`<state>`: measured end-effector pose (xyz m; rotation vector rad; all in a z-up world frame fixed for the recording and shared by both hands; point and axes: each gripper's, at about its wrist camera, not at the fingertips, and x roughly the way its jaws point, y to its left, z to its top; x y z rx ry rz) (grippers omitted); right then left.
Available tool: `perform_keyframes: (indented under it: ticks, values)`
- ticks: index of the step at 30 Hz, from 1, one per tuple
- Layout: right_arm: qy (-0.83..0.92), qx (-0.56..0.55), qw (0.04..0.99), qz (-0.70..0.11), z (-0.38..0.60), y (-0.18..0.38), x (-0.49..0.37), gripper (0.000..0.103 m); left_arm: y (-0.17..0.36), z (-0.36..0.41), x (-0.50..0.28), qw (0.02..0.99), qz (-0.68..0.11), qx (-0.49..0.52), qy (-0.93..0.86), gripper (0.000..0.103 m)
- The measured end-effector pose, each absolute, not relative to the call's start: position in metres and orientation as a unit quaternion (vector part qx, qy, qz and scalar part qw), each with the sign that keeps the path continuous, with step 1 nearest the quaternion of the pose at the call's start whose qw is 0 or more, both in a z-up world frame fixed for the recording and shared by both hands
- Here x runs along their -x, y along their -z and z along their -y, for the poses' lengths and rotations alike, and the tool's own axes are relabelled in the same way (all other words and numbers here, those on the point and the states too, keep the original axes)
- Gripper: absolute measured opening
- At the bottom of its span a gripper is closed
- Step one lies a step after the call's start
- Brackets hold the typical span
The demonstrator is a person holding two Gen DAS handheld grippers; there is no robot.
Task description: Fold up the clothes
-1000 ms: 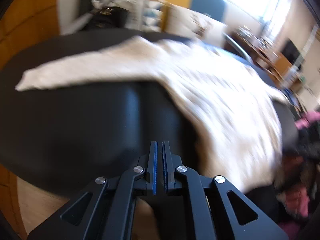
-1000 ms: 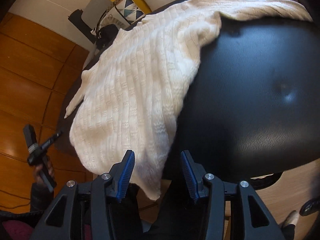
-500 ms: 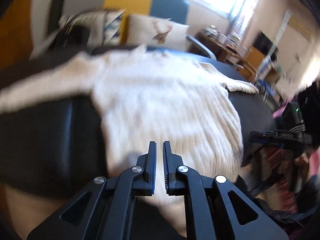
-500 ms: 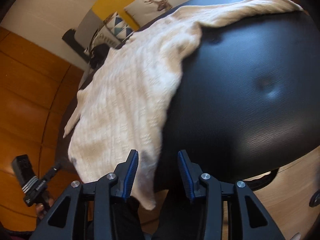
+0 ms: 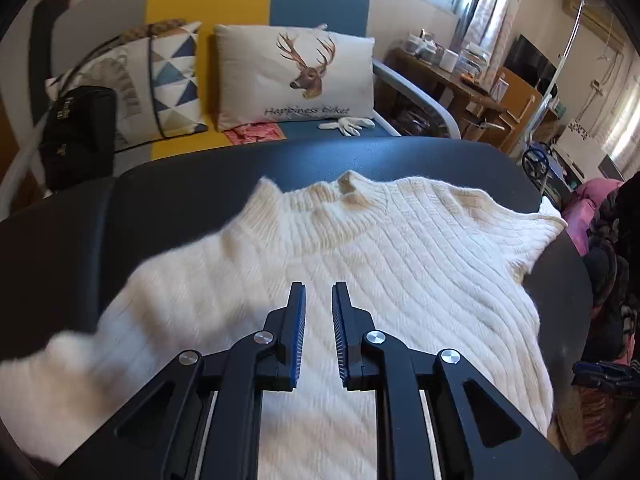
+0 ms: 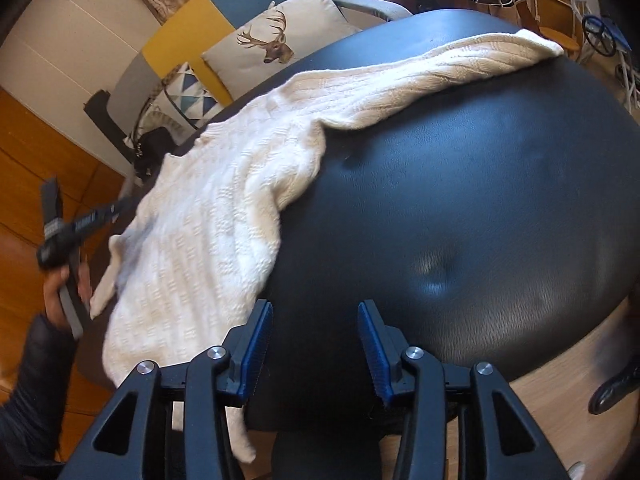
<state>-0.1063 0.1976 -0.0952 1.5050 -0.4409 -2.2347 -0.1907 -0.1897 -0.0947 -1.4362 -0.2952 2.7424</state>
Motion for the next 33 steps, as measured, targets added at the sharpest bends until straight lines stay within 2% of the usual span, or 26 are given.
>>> perform_keyframes:
  ticks: [6, 9, 14, 21, 26, 33]
  values:
    - [0.81, -0.529, 0.208, 0.142, -0.182, 0.093, 0.133, 0.045, 0.143, 0.175, 0.238, 0.016, 0.046, 0.518, -0.854, 0.015]
    - [0.826, -0.506, 0.22, 0.116, -0.167, 0.078, 0.149, 0.045, 0.15, 0.182, 0.242, 0.015, 0.055, 0.513, -0.857, 0.014]
    - [0.852, -0.455, 0.257, 0.022, -0.098, 0.05, 0.205, 0.045, 0.149, 0.191, 0.246, -0.008, 0.055, 0.504, -0.862, 0.011]
    - [0.816, -0.497, 0.284, -0.072, 0.022, 0.082, 0.297, 0.045, 0.15, 0.191, 0.253, -0.017, 0.025, 0.494, -0.869, 0.011]
    - [0.805, -0.526, 0.261, -0.082, 0.049, 0.109, 0.326, 0.045, 0.152, 0.199, 0.263, -0.017, 0.013, 0.49, -0.871, 0.011]
    - [0.806, -0.532, 0.244, -0.083, 0.062, 0.105, 0.331, 0.046, 0.139, 0.199, 0.262, -0.045, 0.014, 0.484, -0.874, 0.01]
